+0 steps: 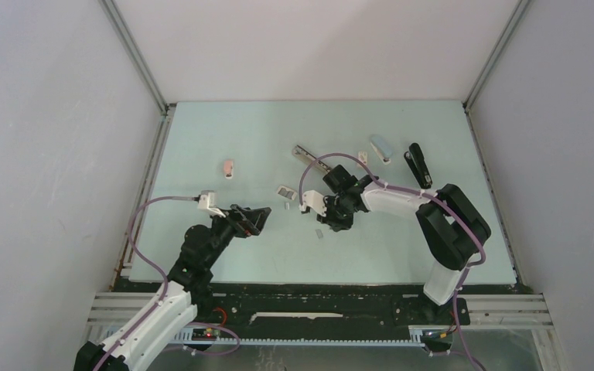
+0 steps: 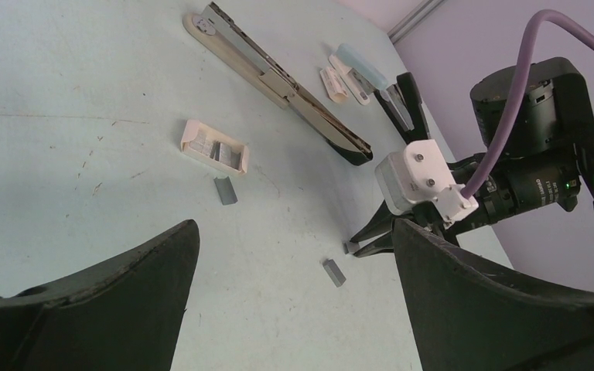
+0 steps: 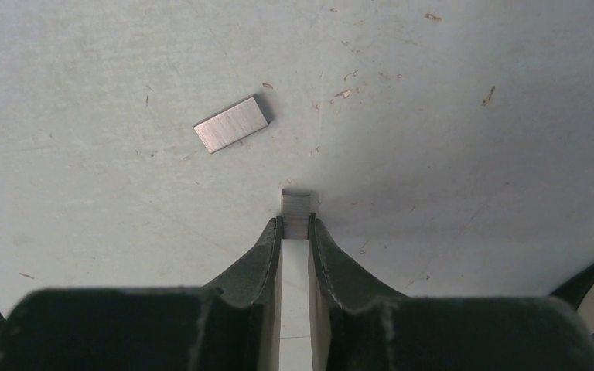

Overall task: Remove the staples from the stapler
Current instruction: Pick up the staple from the center of the board.

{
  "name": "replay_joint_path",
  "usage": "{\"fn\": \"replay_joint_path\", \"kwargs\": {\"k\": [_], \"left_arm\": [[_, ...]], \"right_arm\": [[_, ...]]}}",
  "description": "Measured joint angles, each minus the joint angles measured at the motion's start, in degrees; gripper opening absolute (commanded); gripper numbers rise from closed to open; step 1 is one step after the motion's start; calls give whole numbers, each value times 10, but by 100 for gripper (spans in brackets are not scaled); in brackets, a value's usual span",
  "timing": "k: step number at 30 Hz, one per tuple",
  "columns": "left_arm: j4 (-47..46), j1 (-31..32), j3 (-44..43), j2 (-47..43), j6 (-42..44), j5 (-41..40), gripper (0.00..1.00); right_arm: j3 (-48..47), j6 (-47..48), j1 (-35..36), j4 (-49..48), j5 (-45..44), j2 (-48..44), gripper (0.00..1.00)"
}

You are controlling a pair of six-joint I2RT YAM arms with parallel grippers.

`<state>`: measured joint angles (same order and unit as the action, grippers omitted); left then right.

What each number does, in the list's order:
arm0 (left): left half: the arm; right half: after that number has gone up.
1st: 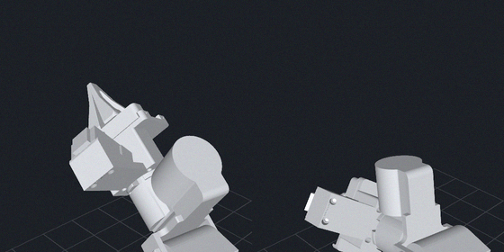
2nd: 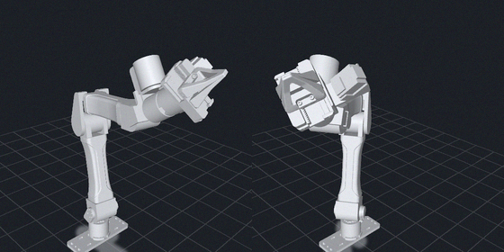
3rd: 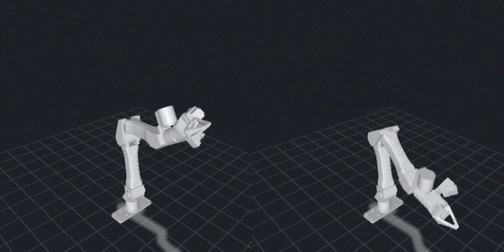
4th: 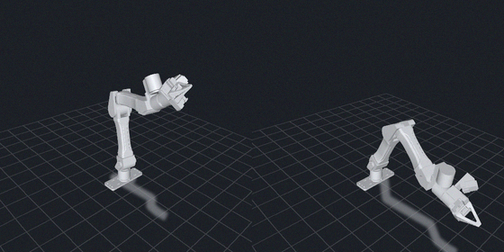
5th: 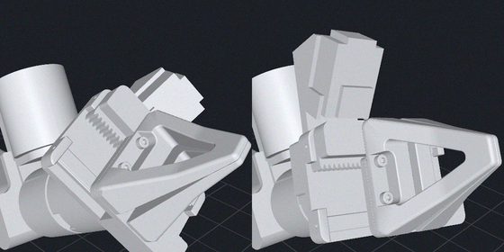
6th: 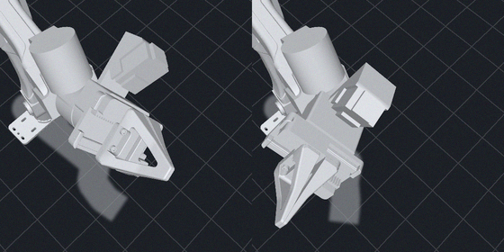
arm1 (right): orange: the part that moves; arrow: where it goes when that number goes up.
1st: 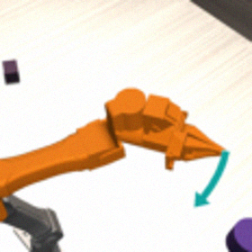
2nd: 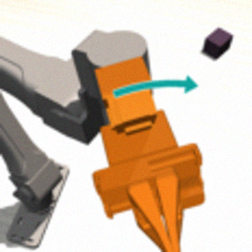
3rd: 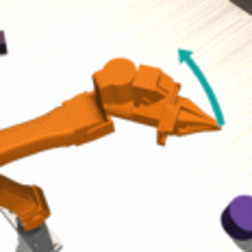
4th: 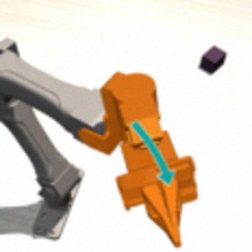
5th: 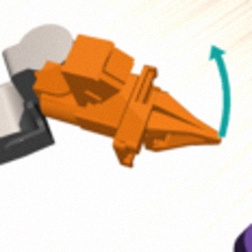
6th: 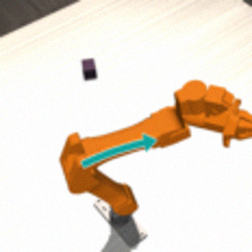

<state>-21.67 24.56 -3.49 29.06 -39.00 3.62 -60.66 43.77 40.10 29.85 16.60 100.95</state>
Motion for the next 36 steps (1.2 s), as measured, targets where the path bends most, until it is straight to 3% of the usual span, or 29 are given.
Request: {"fn": "replay_joint_path", "kwargs": {"k": [8,22,29,36], "left_arm": [[0,0,0,0,0,0,99],[-2,0,0,32,4,-7,99],[-23,-15,-15,119,15,-9,98],[-66,-62,-104,265,13,28,95]], "right_arm": [[8,42,14,-3,-2,-9,18],[7,12,2,-3,36,-22,18],[0,-4,-4,-3,61,-35,18],[0,-14,-17,1,82,-39,18]]}}
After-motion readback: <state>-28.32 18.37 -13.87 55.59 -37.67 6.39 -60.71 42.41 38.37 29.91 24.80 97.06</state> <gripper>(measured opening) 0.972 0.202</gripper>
